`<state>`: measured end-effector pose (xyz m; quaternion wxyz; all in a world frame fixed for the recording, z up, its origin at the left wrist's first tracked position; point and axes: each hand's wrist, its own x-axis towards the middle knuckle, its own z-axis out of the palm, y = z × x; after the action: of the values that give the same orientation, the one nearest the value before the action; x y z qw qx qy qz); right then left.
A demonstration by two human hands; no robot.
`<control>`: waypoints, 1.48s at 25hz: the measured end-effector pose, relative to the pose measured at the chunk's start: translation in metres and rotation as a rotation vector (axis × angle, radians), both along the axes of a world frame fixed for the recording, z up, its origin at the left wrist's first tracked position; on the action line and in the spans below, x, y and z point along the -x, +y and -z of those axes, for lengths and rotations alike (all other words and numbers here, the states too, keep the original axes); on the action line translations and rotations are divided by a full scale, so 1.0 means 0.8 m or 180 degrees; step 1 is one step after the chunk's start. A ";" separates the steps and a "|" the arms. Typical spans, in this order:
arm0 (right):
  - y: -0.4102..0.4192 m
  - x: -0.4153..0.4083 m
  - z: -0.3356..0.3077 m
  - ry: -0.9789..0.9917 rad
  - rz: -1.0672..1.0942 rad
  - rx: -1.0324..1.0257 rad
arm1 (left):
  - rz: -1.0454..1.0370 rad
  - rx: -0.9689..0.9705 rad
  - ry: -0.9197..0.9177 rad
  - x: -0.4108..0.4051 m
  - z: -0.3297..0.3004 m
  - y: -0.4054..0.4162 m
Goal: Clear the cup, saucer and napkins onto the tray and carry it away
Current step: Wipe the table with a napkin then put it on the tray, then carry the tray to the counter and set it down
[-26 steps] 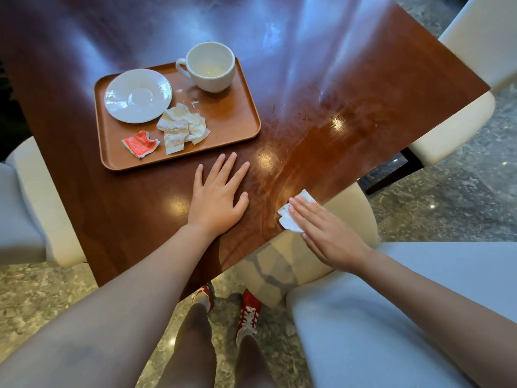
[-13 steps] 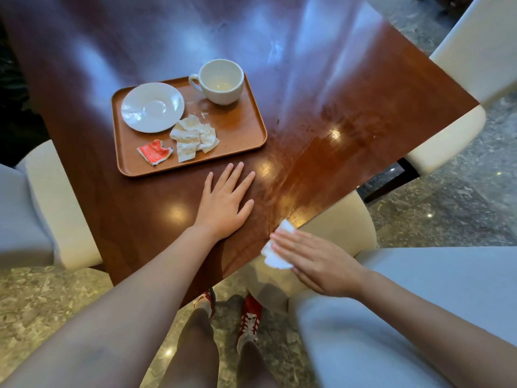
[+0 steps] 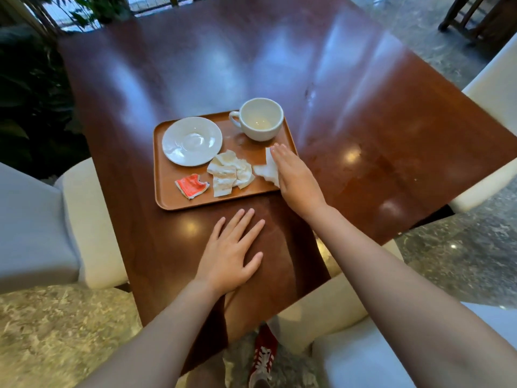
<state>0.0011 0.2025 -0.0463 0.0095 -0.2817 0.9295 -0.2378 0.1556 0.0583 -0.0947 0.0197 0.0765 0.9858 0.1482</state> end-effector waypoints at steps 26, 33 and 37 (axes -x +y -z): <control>-0.013 0.027 0.013 0.0211 0.0591 -0.0219 | -0.0025 -0.0100 -0.0095 -0.001 0.000 0.003; -0.014 0.024 0.015 0.0644 0.0455 -0.0981 | 0.0007 0.0028 -0.0139 -0.001 0.001 0.003; -0.005 0.005 0.008 0.0698 0.0423 -0.1078 | 0.0102 0.0089 -0.0374 0.000 -0.006 0.002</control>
<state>-0.0032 0.1986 -0.0527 -0.0601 -0.2384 0.9682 -0.0462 0.1556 0.0602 -0.0902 0.0809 0.0832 0.9836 0.1383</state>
